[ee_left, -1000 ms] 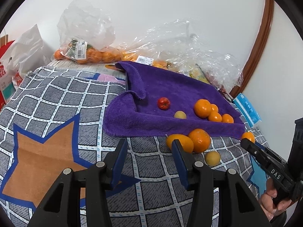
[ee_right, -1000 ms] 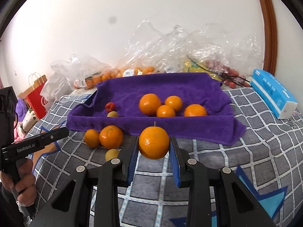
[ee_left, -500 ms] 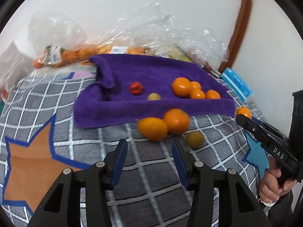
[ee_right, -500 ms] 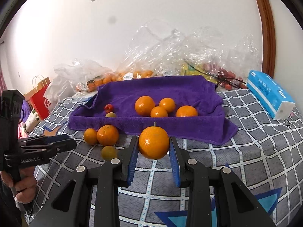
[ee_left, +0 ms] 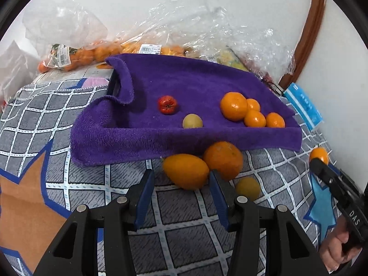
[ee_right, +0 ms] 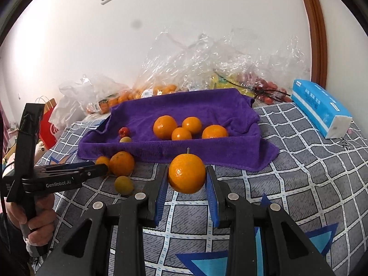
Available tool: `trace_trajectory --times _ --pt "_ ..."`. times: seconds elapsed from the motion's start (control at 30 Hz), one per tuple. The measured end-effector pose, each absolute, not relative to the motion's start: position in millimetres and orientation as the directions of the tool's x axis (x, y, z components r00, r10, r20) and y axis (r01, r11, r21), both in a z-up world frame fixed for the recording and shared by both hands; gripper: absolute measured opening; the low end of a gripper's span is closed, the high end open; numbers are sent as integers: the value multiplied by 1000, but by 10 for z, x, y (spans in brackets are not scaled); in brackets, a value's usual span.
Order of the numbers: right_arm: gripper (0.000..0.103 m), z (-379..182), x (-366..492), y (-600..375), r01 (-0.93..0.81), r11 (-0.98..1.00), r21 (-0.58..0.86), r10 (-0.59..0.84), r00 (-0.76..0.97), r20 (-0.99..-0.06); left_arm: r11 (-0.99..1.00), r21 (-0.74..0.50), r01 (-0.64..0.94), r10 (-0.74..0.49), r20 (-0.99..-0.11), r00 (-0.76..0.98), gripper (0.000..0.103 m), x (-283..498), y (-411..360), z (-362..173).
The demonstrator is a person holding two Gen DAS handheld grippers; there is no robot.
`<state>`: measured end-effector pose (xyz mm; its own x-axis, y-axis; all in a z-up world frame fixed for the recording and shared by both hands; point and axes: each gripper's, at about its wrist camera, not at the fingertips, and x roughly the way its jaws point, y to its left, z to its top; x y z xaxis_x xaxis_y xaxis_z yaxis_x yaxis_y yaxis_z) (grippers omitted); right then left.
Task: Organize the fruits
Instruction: 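Hold the stemmed orange in the right tool while the left tool approaches the fruit row, then close the left tool on the oval orange fruit while the right tool holds the stemmed orange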
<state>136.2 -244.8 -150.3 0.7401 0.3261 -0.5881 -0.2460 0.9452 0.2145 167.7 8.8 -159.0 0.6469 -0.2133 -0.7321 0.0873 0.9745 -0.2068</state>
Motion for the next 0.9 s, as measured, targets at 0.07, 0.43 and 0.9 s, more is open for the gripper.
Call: trace_trajectory --times 0.07,0.43,0.9 --pt "32 -1508 1367 -2439 -250 944 214 329 735 -593 978 -188 88 -200 -736 646 46 1701 47 -1595" --pt "32 -1530 1392 -2408 -253 945 207 327 722 -610 966 -240 90 -239 -716 656 42 1711 96 -1607" --pt "32 -1585 1452 -2410 -249 944 217 330 695 -638 939 -331 91 -296 -647 703 42 1632 238 -1555"
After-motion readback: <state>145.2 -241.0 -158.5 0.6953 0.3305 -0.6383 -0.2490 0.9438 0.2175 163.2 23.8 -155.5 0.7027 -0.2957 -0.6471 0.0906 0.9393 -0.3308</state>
